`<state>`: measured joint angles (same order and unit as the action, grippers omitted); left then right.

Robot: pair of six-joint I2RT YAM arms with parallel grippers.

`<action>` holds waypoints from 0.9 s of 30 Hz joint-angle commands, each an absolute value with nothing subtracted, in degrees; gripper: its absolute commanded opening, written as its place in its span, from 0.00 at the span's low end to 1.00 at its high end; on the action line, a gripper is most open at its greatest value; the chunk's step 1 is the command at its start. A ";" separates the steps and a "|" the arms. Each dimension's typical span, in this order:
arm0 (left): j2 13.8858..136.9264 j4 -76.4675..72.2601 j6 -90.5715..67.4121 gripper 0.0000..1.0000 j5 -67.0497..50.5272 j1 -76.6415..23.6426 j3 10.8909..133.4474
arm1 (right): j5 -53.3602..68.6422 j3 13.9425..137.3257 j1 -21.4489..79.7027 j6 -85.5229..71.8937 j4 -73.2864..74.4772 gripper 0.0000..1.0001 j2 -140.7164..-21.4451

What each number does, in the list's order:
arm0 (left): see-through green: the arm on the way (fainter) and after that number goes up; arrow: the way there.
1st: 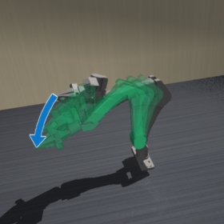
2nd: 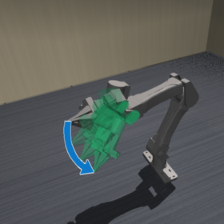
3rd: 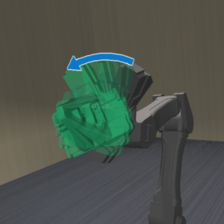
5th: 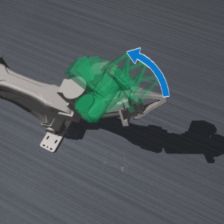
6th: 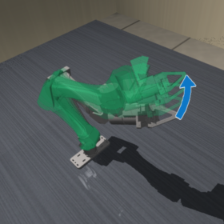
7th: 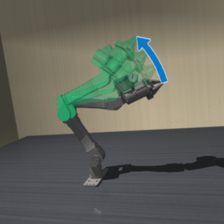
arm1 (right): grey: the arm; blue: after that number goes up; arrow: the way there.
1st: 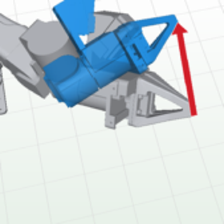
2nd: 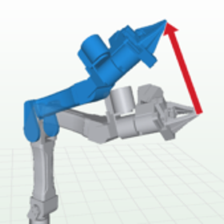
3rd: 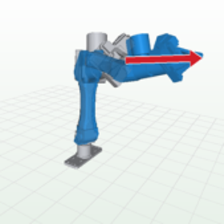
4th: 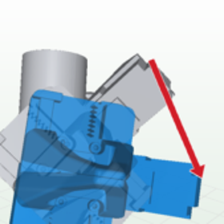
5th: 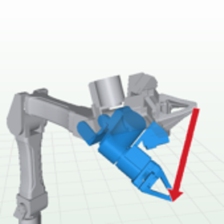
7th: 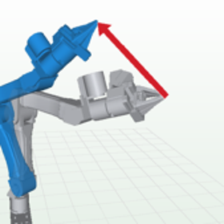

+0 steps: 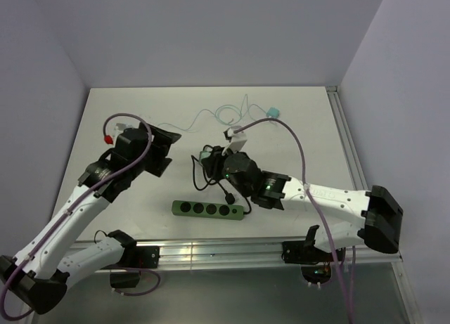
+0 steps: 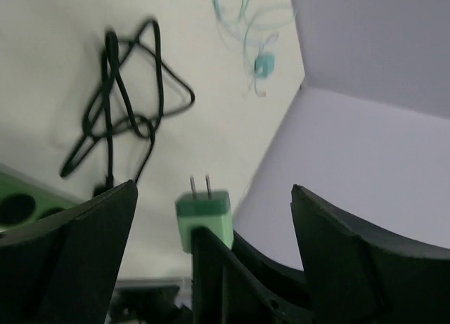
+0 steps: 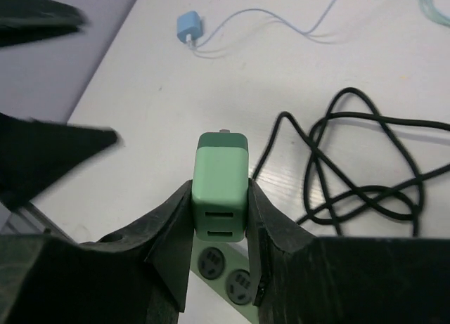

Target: Insert the plug

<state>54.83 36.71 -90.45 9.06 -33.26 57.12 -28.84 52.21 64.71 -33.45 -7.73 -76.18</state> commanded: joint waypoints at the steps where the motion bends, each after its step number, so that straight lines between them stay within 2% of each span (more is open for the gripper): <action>1: 51.33 43.50 -78.63 0.96 22.91 -30.77 62.31 | -22.26 50.80 59.53 -30.00 -1.07 0.00 -69.45; 6: 49.13 45.80 -65.60 0.92 26.64 -29.00 61.09 | -7.33 58.34 52.83 -14.80 19.74 0.00 -66.70; 11: 47.82 38.33 -56.08 0.85 16.64 -28.48 54.06 | -0.63 75.48 51.15 -0.54 46.78 0.00 -78.73; 12: 47.38 36.06 -54.86 0.85 15.39 -28.48 52.14 | 3.91 77.76 51.24 4.43 49.19 0.00 -80.40; 15: 46.23 34.02 -53.00 0.84 12.40 -28.48 49.58 | 6.58 77.70 51.77 8.42 51.77 0.00 -82.79; 22: 49.82 34.80 -53.87 0.84 7.56 -28.30 47.55 | 8.17 71.28 54.40 21.69 50.08 0.00 -77.26; 27: 53.34 37.79 -59.32 0.85 6.86 -28.30 47.11 | 8.17 73.64 56.60 23.46 54.31 0.00 -82.42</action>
<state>52.03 36.99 -56.97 8.93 -28.58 47.46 6.68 71.13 55.46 18.50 50.70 -80.16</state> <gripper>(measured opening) 0.847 0.376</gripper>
